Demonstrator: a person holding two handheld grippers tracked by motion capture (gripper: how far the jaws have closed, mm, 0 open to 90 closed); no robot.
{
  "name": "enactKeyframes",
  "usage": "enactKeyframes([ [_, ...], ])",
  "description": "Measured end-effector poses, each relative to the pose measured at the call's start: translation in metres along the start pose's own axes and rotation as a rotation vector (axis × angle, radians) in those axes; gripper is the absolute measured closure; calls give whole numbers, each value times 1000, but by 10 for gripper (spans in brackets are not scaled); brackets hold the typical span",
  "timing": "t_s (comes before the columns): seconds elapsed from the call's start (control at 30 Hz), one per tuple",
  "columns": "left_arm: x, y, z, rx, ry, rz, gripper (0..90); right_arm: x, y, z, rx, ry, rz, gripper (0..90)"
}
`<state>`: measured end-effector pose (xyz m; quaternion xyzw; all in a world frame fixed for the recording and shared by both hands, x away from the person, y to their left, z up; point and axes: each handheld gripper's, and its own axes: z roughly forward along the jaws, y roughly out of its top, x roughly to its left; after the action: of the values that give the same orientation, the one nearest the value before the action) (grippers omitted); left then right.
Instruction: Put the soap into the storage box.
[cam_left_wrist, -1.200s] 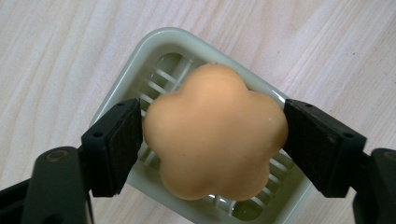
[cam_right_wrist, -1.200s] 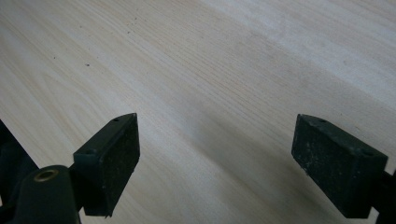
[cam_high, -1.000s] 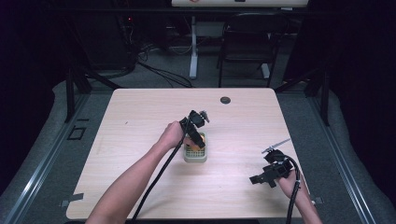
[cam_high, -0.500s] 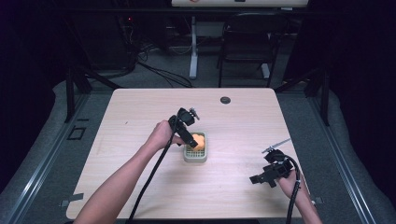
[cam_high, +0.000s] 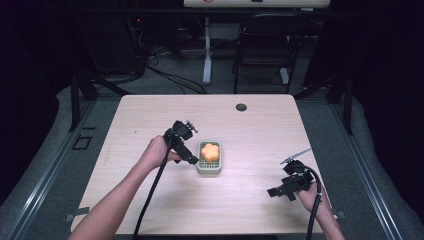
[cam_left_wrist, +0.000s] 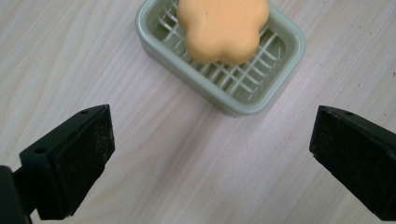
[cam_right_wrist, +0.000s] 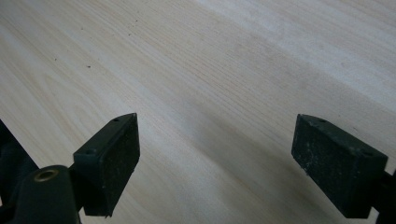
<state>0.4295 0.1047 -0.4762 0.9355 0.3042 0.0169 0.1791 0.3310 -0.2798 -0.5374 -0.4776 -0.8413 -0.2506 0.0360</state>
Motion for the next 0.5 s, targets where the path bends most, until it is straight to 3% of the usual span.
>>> enactKeyframes([
  [0.5, 1, -57, -12, -19, -5, -76, 1, 0, 0, -1, 9, -3, -5, 151],
])
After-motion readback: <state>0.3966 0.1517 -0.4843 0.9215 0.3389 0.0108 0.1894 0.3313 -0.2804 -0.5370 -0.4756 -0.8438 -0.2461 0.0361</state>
